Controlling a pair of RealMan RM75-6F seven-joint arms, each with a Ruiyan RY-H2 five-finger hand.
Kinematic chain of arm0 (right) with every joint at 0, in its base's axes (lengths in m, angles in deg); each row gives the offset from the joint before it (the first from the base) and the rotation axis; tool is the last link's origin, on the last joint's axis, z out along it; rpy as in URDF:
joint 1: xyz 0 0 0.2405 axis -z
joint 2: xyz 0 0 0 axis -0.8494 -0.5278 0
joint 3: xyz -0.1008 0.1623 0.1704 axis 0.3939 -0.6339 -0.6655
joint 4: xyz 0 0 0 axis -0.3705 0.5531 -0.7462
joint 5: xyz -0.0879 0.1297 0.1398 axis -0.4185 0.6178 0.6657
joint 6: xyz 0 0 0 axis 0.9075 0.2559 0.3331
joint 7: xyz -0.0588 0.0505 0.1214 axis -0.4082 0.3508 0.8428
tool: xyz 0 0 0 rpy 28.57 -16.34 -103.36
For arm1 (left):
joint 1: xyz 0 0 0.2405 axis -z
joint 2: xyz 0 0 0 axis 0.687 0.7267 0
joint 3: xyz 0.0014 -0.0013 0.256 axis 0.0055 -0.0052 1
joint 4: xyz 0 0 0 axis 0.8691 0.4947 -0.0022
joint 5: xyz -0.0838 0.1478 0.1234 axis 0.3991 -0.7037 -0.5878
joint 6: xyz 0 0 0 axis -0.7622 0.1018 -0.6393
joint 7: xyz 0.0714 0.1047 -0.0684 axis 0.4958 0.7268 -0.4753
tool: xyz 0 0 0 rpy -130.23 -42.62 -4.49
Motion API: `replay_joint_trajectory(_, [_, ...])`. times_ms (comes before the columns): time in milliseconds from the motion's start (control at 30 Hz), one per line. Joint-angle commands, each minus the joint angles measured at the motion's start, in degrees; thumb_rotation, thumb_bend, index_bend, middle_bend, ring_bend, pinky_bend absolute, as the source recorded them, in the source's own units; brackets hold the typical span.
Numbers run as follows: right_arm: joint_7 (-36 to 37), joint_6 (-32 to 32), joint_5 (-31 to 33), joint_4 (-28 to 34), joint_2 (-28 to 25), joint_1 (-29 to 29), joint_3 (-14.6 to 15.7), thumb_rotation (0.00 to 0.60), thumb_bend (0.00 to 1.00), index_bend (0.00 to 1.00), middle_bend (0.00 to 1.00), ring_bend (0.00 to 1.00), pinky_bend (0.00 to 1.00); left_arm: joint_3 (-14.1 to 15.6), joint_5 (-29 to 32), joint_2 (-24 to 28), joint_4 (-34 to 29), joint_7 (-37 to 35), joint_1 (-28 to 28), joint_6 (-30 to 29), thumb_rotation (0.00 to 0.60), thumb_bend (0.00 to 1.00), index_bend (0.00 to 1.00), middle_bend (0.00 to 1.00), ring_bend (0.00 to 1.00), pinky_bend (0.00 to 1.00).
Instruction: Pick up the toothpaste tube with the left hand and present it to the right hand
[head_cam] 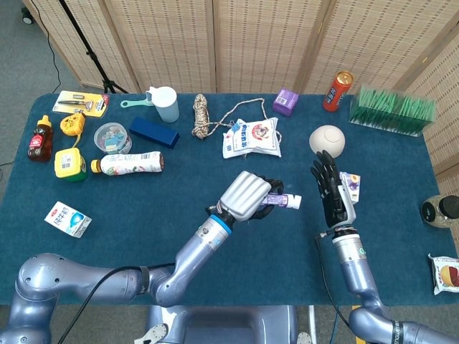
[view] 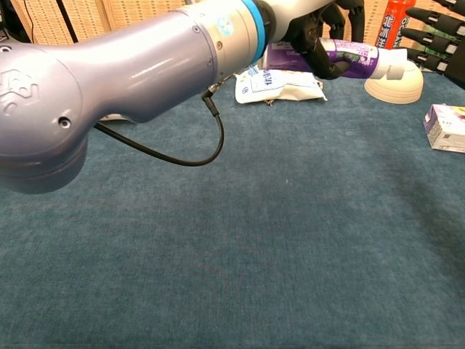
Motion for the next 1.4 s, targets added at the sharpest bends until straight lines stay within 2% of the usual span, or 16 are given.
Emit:
replay_joint_trajectory(33, [0.04,-0.08,0.09,0.00,0.19,0.10,-0.19,0.194,0.00,0.00,0.00,0.00,0.00,-0.14,0.13,-0.53,0.37,-0.04,0.44,-0.22,0.600,0.57,0.69,0.57,0.55,0.59])
replay_joint_trajectory(1400, [1.59,0.08,-1.09,-1.20,5.03,-0.19,-2.22,0.195,0.00,0.00,0.00,0.00,0.00,-1.60,-0.82,-8.83,6.18,-0.06,2.94,-4.80,0.600,0.57,0.69,0.57,0.55,0.59])
